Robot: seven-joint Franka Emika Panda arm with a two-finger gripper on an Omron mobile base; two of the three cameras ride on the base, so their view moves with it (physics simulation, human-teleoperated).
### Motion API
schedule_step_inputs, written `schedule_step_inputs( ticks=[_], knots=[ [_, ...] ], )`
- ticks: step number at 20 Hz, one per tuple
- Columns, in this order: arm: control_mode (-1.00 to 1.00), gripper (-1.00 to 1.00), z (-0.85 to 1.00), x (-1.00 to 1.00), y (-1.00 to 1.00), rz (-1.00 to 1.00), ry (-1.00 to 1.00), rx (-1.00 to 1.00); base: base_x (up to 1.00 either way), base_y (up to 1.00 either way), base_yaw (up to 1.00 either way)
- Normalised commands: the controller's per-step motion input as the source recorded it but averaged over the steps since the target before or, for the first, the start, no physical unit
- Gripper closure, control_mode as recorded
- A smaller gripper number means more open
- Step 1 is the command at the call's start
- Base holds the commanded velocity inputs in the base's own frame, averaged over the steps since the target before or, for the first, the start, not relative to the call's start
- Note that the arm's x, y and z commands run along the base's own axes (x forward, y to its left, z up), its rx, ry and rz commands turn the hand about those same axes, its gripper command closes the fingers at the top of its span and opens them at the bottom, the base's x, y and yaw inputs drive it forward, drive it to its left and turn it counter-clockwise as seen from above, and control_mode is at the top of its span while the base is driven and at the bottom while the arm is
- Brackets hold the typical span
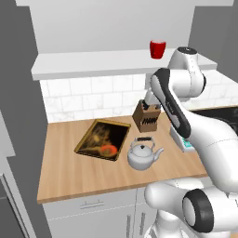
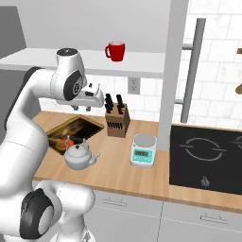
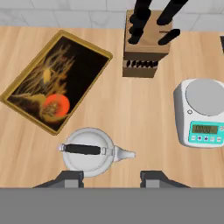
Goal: Pick the kettle from the counter and place it on the tray. Then pick the mug from the cabinet and place it on the tray. Then close the cabinet doors.
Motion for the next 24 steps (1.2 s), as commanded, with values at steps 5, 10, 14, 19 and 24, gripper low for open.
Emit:
schedule_step_inputs(
  ticks=[5,10,14,19,24],
  knots=[
    [-1.0,-1.0,-0.25,-0.09,0.34,0.15,0.0,0.0,0.0,0.0,0.0],
    [-1.0,-1.0,-0.56,-0.48,0.39,0.66,0.08,0.0,0.0,0.0,0.0],
    [-1.0,-1.0,-0.08,-0.01,0.04,0.12,0.03,0.0,0.0,0.0,0.0],
    [-1.0,-1.0,-0.02,0.0,0.0,0.0,0.0,0.0,0.0,0.0,0.0],
    [-1.0,-1.0,-0.37,0.0,0.01,0.02,0.0,-0.02,0.0,0.0,0.0]
  ],
)
